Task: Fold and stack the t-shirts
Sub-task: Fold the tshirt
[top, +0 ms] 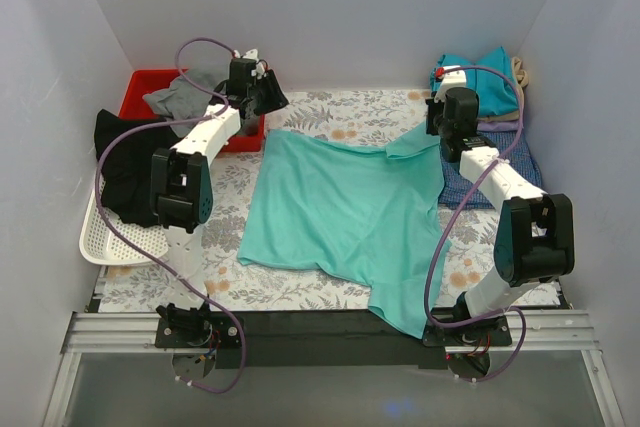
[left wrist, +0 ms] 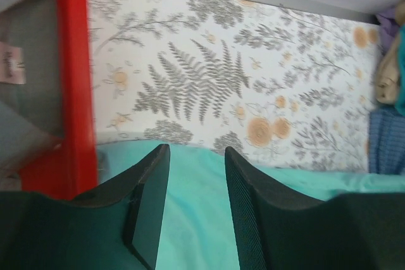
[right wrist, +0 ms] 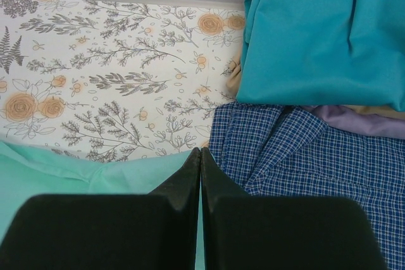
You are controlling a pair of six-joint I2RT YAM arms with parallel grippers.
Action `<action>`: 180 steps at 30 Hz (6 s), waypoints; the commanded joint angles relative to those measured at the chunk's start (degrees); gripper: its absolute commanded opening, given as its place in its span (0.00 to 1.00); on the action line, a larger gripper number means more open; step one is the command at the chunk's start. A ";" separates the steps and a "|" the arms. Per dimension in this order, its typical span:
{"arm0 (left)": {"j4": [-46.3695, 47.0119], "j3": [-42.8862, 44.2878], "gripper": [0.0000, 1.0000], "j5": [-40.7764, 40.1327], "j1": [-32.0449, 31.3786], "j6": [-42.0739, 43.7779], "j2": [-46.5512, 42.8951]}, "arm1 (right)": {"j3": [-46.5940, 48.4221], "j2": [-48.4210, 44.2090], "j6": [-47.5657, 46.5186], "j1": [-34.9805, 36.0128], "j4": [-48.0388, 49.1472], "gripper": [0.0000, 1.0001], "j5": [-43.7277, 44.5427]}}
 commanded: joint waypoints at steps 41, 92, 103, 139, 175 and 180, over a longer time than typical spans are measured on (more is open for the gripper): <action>-6.02 4.32 0.40 5.49 -0.37 1.28 13.16 | 11.35 9.25 23.65 -5.04 -17.33 0.34 -21.97; -13.40 15.04 0.67 -2.15 -1.60 6.37 16.23 | 17.41 20.87 12.59 -1.52 -12.93 0.02 -26.83; -16.21 17.23 0.60 -7.86 -3.79 9.19 19.74 | 16.88 20.34 12.50 -1.52 -12.84 0.02 -26.39; -14.47 7.04 0.00 -12.88 -7.05 5.85 5.26 | -1.57 -3.65 11.63 1.99 -18.55 0.02 -28.33; -13.84 -20.39 0.00 -25.27 -8.36 4.10 -8.82 | -18.53 -15.52 22.35 9.82 -32.52 0.01 -8.89; -16.92 -19.86 0.06 -24.57 -8.36 3.48 -10.74 | -19.51 -18.85 24.10 11.31 -34.02 0.24 -12.16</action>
